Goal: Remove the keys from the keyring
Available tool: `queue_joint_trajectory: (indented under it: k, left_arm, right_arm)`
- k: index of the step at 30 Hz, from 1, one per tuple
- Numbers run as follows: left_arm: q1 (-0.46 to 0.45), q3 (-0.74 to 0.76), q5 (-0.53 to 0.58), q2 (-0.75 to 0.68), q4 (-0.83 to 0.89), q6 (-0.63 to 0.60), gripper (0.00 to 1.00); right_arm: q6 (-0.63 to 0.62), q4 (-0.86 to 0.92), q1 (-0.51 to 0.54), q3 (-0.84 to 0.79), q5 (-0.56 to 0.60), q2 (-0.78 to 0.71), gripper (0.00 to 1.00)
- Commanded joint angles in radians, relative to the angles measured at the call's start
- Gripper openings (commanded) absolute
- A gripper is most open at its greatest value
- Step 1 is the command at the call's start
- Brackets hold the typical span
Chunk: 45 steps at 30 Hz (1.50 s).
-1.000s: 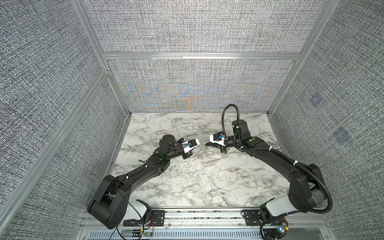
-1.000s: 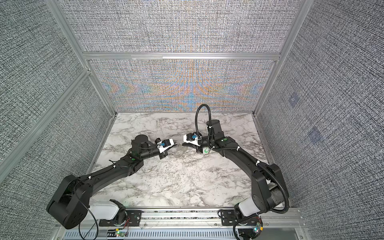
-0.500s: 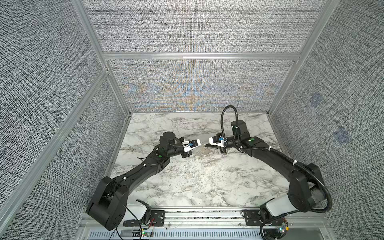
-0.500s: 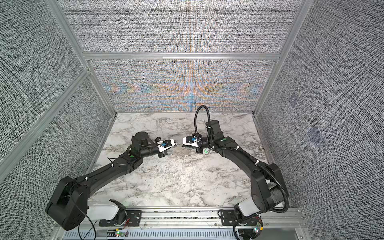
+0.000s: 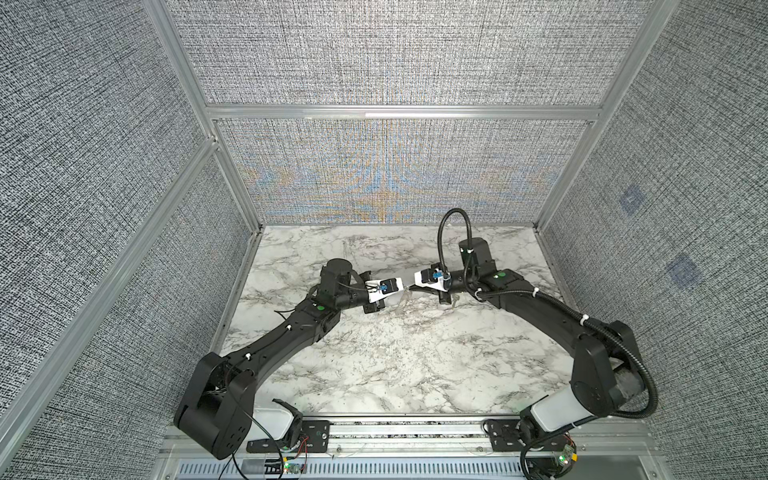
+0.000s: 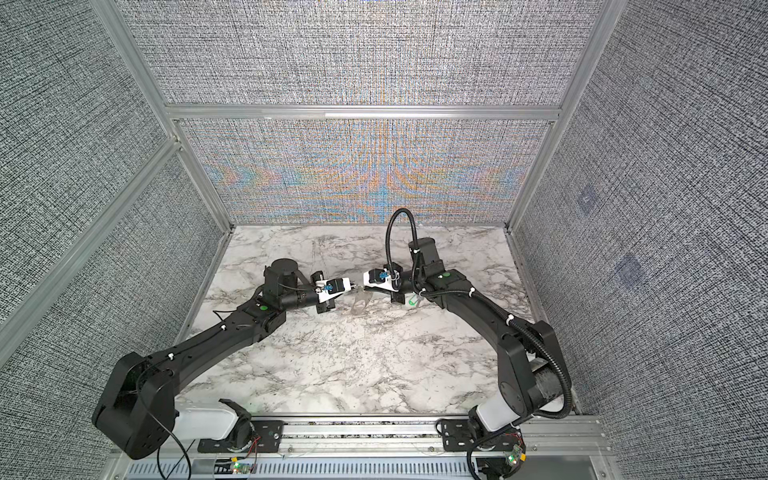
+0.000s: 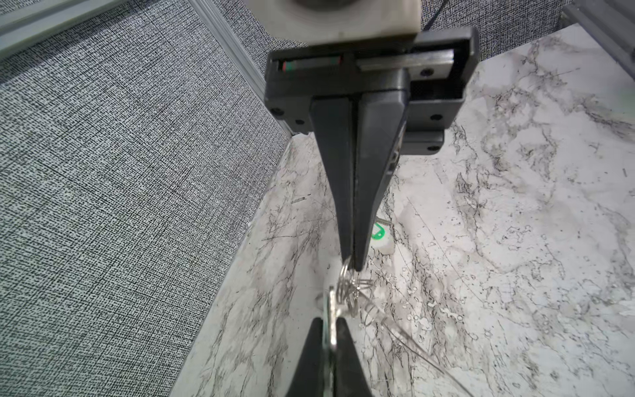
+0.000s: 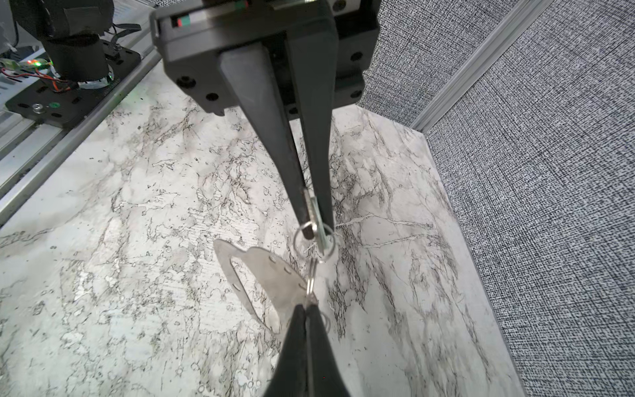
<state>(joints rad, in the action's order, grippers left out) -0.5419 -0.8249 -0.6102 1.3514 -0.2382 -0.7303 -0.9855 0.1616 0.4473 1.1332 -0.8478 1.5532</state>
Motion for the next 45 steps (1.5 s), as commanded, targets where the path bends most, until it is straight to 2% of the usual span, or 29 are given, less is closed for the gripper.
queue_joint_trajectory:
  k: [1,11,20,29,34,38,45]
  left_arm:
    - [-0.001,-0.013,-0.023,0.003,-0.017,0.001,0.00]
    - [-0.001,-0.019,-0.005,0.004,-0.029,0.013,0.00]
    - [-0.001,-0.002,-0.024,0.003,-0.026,0.022,0.00]
    - [-0.001,-0.016,-0.033,-0.008,-0.070,0.078,0.00]
    - [-0.001,-0.022,-0.031,-0.014,-0.073,0.100,0.00]
    - [-0.002,-0.021,-0.020,-0.025,-0.073,0.105,0.00]
    - [-0.001,-0.026,-0.005,-0.028,-0.061,0.104,0.00]
  right_arm:
    - [-0.021,0.011,0.001,0.005,0.022,0.002,0.00]
    - [-0.032,-0.003,0.001,-0.002,0.042,0.002,0.00]
    - [0.000,-0.083,-0.001,-0.036,0.047,-0.020,0.00]
    - [0.105,-0.146,-0.002,-0.057,0.012,-0.013,0.00]
    - [0.152,-0.184,-0.002,-0.070,0.009,-0.031,0.24]
    - [0.205,-0.245,-0.002,-0.098,0.013,-0.054,0.29]
    - [0.326,-0.344,-0.002,-0.131,-0.019,-0.093,0.29]
